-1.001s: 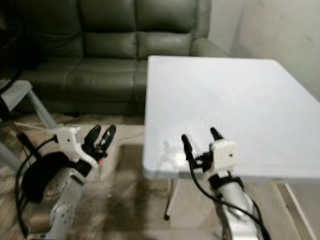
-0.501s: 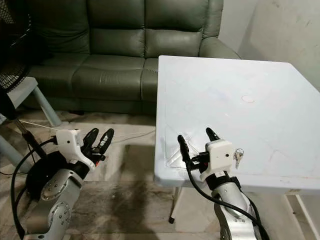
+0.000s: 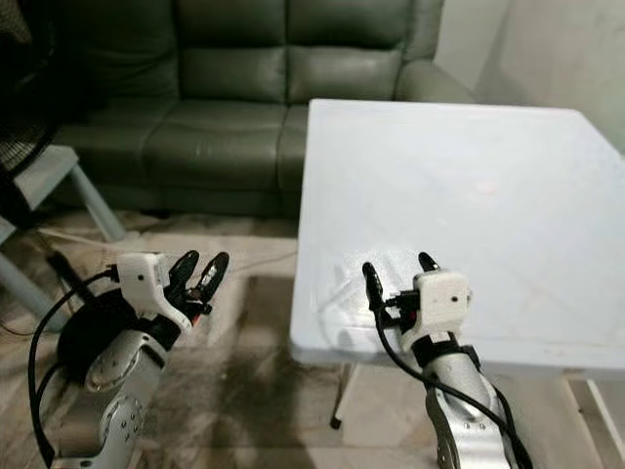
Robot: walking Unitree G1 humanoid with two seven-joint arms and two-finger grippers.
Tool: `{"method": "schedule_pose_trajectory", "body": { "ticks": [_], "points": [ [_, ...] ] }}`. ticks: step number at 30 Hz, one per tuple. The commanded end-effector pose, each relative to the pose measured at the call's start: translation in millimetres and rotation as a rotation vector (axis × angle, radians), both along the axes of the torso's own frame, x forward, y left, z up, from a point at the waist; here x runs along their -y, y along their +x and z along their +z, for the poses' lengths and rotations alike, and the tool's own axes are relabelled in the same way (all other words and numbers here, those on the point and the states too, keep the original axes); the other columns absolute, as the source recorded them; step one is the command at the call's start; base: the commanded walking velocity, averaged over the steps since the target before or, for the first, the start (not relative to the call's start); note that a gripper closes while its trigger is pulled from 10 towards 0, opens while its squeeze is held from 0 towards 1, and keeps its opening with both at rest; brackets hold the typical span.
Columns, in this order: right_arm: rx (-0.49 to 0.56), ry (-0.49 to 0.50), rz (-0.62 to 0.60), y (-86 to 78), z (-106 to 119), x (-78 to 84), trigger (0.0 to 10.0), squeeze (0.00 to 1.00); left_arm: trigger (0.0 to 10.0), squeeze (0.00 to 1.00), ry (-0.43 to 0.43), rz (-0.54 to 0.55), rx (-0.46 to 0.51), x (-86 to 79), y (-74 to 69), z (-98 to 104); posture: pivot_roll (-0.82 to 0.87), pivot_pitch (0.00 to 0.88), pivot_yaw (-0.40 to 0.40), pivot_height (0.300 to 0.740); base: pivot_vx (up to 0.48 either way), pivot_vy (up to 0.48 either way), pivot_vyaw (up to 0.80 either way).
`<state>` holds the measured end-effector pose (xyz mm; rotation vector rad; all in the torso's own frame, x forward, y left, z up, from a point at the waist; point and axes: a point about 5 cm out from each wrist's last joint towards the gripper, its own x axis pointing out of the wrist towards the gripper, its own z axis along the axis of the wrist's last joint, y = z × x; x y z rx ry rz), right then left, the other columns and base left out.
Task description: Hang keys on a hook
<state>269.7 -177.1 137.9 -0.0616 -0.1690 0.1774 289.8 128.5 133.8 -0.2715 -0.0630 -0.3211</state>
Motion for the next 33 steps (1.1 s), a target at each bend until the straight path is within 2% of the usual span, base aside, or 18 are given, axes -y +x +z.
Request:
{"method": "schedule_pose_trajectory", "body": {
  "ticks": [1, 14, 26, 33],
  "points": [
    [-0.014, 0.009, -0.010, -0.3, -1.3, 1.6, 10.0, 0.00, 10.0, 0.00, 0.017, -0.008, 0.015, 0.5, -0.5, 3.1, 0.03, 0.139, -0.015, 0.740, 0.000, 0.000, -0.77],
    [-0.011, 0.019, -0.010, 0.3, -0.8, 1.2, 10.0, 0.00, 10.0, 0.00, 0.028, -0.021, 0.023, 2.8, -0.3, 3.9, 0.03, 0.135, -0.013, 0.740, 0.000, 0.000, -0.77],
    [-0.010, 0.031, -0.008, 0.7, -0.1, 0.4, 10.0, 0.00, 10.0, 0.00, -0.021, -0.026, -0.002, 4.9, 1.6, 3.2, 0.03, 0.124, -0.009, 0.740, 0.000, 0.000, -0.75],
    [0.003, 0.033, -0.009, 0.5, 0.8, 0.3, 10.0, 0.00, 10.0, 0.00, 0.013, -0.035, -0.030, 8.7, 2.3, -0.8, 0.03, 0.116, -0.007, 0.740, 0.000, 0.000, 0.00]
  ]
}}
